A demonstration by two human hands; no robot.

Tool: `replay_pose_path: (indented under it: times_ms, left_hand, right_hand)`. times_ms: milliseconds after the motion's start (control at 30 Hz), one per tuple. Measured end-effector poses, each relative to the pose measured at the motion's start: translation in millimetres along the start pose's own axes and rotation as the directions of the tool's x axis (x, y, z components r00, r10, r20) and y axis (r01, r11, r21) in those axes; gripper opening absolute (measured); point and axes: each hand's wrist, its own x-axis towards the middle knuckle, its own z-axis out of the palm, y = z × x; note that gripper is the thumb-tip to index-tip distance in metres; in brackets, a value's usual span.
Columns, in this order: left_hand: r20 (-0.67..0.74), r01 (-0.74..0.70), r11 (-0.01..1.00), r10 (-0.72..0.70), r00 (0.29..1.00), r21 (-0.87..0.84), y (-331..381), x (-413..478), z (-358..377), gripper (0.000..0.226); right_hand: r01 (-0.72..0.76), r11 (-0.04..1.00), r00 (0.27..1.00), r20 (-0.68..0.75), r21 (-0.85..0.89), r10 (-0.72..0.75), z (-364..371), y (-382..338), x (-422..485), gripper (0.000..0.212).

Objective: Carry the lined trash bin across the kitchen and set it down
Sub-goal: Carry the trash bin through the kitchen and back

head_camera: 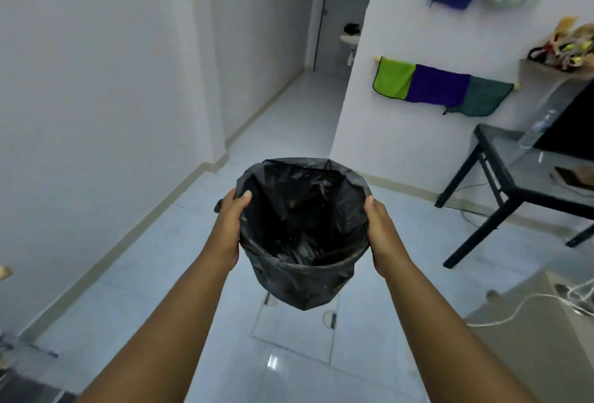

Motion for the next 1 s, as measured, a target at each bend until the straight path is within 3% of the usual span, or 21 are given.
replay_pose_path:
  times_ms: [233,333,433,533,633,767,833,1000]
  left_hand:
    - [-0.013,-0.031,0.999,0.031,0.999,-0.018,26.7,154.8,12.1,0.053]
    - [-0.035,-0.023,0.999,0.022,0.999,-0.03,25.8,193.6,14.2,0.052]
    - [-0.128,-0.055,0.998,0.051,0.99,-0.026,22.1,246.1,6.1,0.048]
    - [-0.226,-0.121,0.993,0.117,0.967,-0.005,38.1,298.1,-19.8,0.061]
    - [-0.351,-0.177,0.984,0.168,0.921,0.007,64.0,333.6,-45.0,0.068]
    - [-0.525,-0.213,0.977,0.177,0.833,-0.009,70.3,356.3,-88.7,0.07]
    - [-0.599,-0.216,0.976,0.165,0.783,-0.013,66.7,355.8,-117.5,0.066]
    - [-0.77,-0.242,0.969,0.126,0.626,-0.038,57.5,355.4,-205.9,0.065]
  right_hand:
    - [0.044,0.999,0.998,0.041,0.005,-0.044,38.5,-48.9,149.8,0.108]
    - [0.047,0.999,0.998,0.046,0.018,-0.048,55.9,-56.3,197.8,0.106]
    - [0.071,0.997,0.988,0.138,-0.01,-0.069,87.6,-65.2,272.0,0.109]
    - [0.097,0.995,0.959,0.268,-0.008,-0.092,137.2,-86.9,347.0,0.11]
    - [0.123,0.992,0.918,0.379,0.016,-0.12,196.2,-116.0,398.9,0.093]
    - [0.093,0.996,0.832,0.55,-0.012,-0.071,280.0,-120.9,444.6,0.104]
    - [0.08,0.996,0.772,0.635,-0.044,-0.034,323.8,-118.6,450.6,0.097]
    - [0.106,0.987,0.641,0.767,-0.12,0.024,444.5,-106.0,449.6,0.055]
